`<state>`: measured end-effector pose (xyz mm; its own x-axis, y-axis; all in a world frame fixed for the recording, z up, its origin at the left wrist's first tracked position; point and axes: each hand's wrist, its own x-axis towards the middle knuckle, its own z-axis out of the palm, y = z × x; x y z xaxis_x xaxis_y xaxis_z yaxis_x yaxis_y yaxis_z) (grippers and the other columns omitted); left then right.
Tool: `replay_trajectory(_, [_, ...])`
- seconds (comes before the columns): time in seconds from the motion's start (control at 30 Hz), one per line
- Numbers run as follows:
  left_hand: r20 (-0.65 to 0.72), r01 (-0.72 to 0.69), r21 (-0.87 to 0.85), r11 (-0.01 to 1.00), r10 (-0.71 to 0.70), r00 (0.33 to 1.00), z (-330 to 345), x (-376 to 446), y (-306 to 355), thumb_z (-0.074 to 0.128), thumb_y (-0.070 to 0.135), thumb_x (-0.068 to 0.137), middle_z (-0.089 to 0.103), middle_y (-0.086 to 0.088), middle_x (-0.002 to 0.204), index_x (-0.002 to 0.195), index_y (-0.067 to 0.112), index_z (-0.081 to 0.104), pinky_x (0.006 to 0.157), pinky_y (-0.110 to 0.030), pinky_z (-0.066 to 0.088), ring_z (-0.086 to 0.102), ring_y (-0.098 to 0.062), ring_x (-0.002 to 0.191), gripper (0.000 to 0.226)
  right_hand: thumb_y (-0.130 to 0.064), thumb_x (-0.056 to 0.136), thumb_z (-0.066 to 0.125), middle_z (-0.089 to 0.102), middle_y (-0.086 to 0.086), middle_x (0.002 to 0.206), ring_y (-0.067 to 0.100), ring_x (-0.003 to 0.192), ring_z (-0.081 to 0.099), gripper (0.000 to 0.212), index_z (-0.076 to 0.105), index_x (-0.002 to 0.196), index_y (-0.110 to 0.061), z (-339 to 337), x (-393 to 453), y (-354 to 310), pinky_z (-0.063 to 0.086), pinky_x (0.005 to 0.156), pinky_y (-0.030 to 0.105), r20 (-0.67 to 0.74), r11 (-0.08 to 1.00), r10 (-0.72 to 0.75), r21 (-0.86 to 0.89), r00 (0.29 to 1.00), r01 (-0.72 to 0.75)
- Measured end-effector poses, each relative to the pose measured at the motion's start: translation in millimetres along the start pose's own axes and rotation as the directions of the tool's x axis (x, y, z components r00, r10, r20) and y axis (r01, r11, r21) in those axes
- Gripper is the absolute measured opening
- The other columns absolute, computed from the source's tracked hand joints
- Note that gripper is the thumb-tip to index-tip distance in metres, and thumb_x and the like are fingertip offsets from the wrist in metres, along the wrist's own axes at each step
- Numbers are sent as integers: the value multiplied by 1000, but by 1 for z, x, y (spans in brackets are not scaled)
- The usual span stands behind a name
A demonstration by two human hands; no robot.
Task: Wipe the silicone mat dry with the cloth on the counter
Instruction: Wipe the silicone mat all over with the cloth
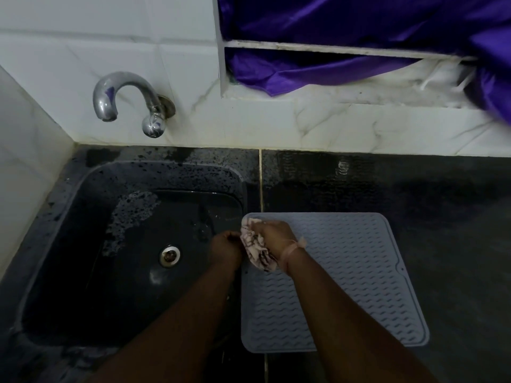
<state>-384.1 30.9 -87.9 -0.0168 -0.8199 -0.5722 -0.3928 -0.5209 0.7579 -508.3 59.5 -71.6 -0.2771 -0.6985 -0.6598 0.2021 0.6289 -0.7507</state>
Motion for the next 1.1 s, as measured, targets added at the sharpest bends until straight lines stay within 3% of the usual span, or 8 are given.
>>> replay_trajectory(0.17, [-235, -34, 69, 997, 50, 971, 11, -24, -3, 54, 7, 95, 70, -6, 109, 109, 16, 69, 93, -41, 53, 65, -24, 100, 22, -24, 79, 79, 78, 6, 101, 21, 97, 74, 29, 77, 103, -9, -69, -21, 28, 56, 92, 36, -123, 955, -45, 284, 991, 79])
replay_trajectory(0.27, [-298, -102, -61, 993, 79, 951, 13, -37, 7, 55, 2, 92, 72, -3, 101, 103, 17, 71, 88, -38, 55, 68, -22, 95, 25, -12, 87, 71, 77, 7, 103, 19, 96, 74, 19, 75, 106, -9, -106, -37, 34, 58, 79, 29, -161, 873, -42, 473, 986, 114])
replay_trajectory(0.43, [-58, -147, -225, 963, 137, 989, 23, -64, 13, 58, 6, 96, 73, -11, 93, 102, 8, 70, 82, -41, 59, 68, -21, 82, 14, -23, 85, 76, 78, 9, 92, 27, 92, 73, 15, 77, 92, -10, -140, -54, 39, 58, 85, 37, -303, 953, -76, 257, 950, 159])
replay_trajectory(0.57, [125, -57, -211, 976, 85, 989, 49, -87, 16, 56, 6, 98, 72, -15, 94, 104, 6, 69, 78, -39, 59, 66, -19, 76, 14, -41, 84, 77, 76, 2, 81, 17, 79, 70, 25, 74, 84, -16, -137, -62, 49, 58, 70, 29, -409, 968, -205, 49, 890, 245])
replay_trajectory(0.63, [376, 123, -232, 965, -28, 926, 67, -100, 23, 60, 17, 99, 75, -12, 102, 109, 12, 69, 74, -33, 61, 72, -19, 81, 14, -37, 87, 75, 74, 4, 85, 17, 81, 68, 24, 70, 90, -14, -134, -66, 53, 57, 73, 34, -402, 953, -249, 63, 881, 298])
replay_trajectory(0.73, [590, 235, -181, 955, -86, 803, 93, -111, 25, 66, 36, 96, 75, -10, 110, 117, 16, 70, 91, -46, 58, 72, -26, 103, 29, -28, 94, 68, 71, 14, 92, 20, 83, 65, 26, 63, 95, -3, -134, -70, 55, 55, 75, 38, -390, 921, -282, 146, 877, 361])
replay_trajectory(1.0, [448, 53, -322, 945, 102, 888, 132, -124, 19, 59, -3, 94, 74, -19, 108, 116, 4, 70, 85, -47, 59, 72, -35, 99, 25, -71, 71, 72, 60, 4, 61, 14, 61, 62, 63, 56, 64, -11, -179, -85, 55, 52, 62, 32, -283, 945, -319, -15, 904, 328])
replay_trajectory(1.1, [428, 7, -373, 928, 166, 889, 140, -127, 27, 61, -5, 91, 75, -17, 107, 111, 5, 73, 82, -39, 60, 72, -33, 101, 25, -60, 58, 80, 66, 1, 82, 14, 76, 66, 56, 56, 85, -18, -198, -86, 49, 54, 68, 31, -165, 956, -264, 88, 950, 281])
